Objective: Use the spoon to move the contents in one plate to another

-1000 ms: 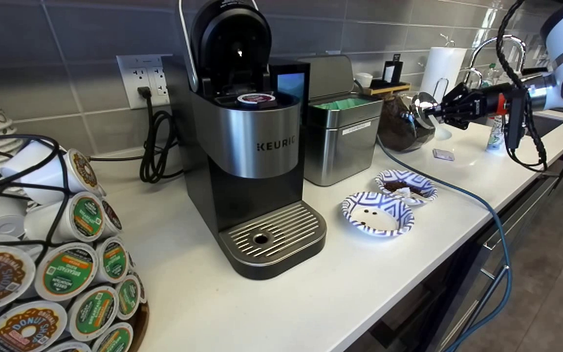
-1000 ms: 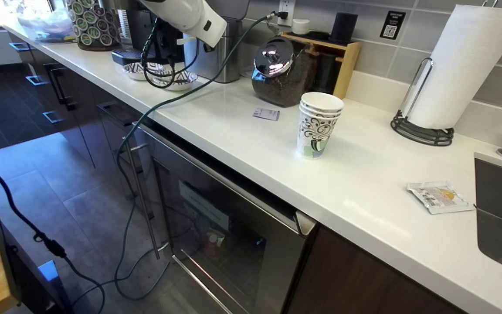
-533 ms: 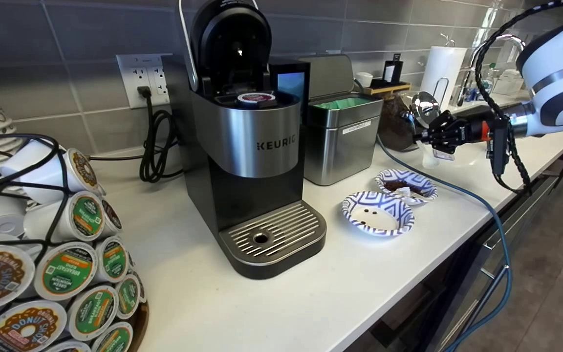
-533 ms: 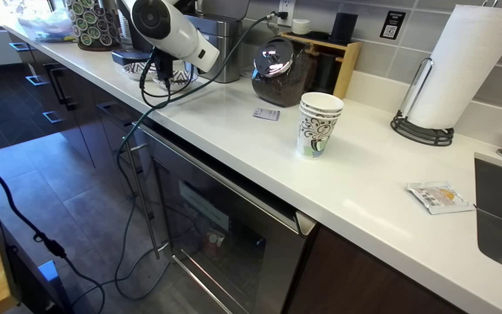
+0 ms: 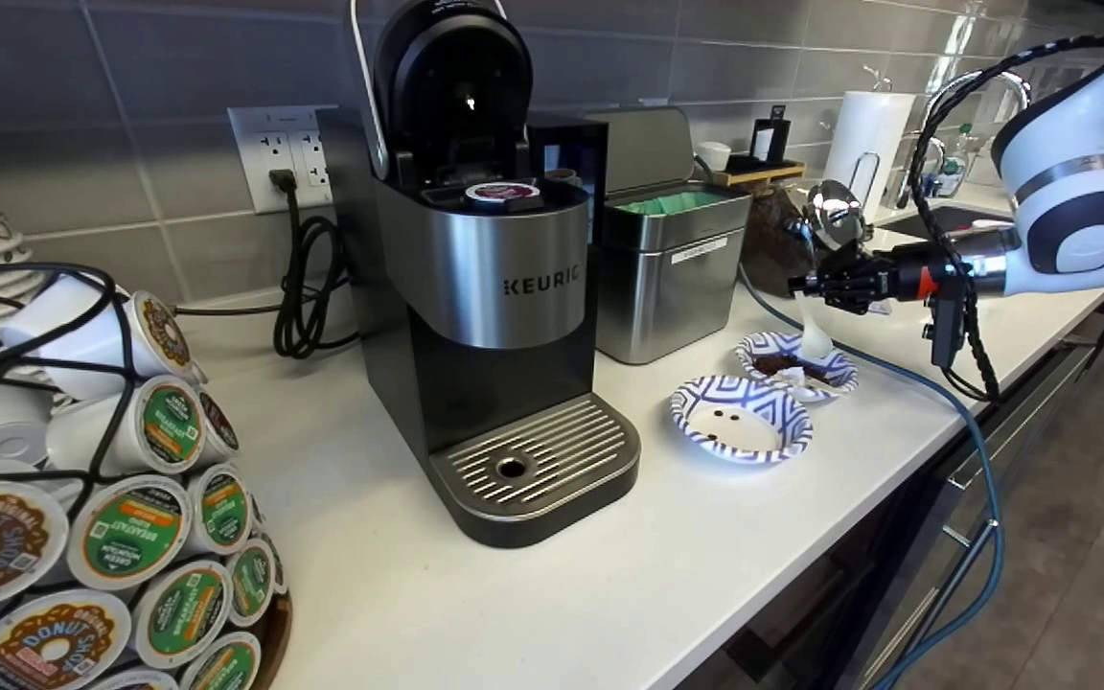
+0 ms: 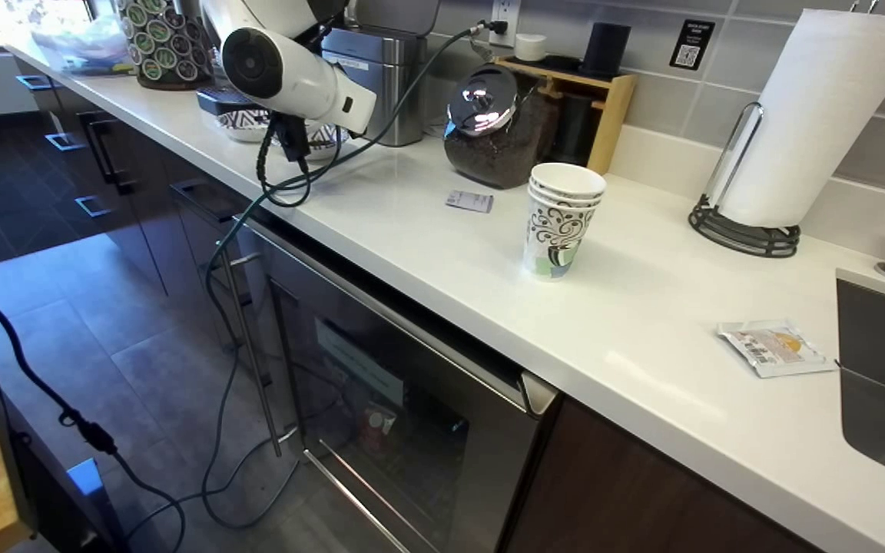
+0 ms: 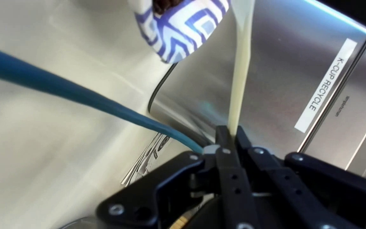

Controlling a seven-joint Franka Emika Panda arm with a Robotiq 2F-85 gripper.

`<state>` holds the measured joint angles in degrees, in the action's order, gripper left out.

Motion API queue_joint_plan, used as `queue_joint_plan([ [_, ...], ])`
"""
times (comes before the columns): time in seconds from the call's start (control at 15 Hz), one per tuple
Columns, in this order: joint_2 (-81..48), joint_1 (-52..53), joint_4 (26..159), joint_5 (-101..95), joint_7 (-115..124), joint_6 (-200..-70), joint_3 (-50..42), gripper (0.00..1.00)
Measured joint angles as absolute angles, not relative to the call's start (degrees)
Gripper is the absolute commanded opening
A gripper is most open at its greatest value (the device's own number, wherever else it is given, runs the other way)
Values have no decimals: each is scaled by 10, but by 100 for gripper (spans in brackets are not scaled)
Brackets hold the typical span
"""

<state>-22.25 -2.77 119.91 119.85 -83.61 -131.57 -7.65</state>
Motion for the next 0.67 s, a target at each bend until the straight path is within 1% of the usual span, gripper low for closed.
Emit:
queue_joint_plan([
  [0.07, -223, -24, 1199, 1207, -852, -1319, -76, 30],
  [0.2, -224, -18, 1199, 1219, -871, -1331, -76, 44],
  [0.47, -219, -9, 1199, 1222, -877, -1358, -76, 75],
  [0.6, -204, -10, 1203, 1222, -877, -1358, -79, 88],
  [0.67, -192, -10, 1208, 1222, -877, -1358, -82, 97],
])
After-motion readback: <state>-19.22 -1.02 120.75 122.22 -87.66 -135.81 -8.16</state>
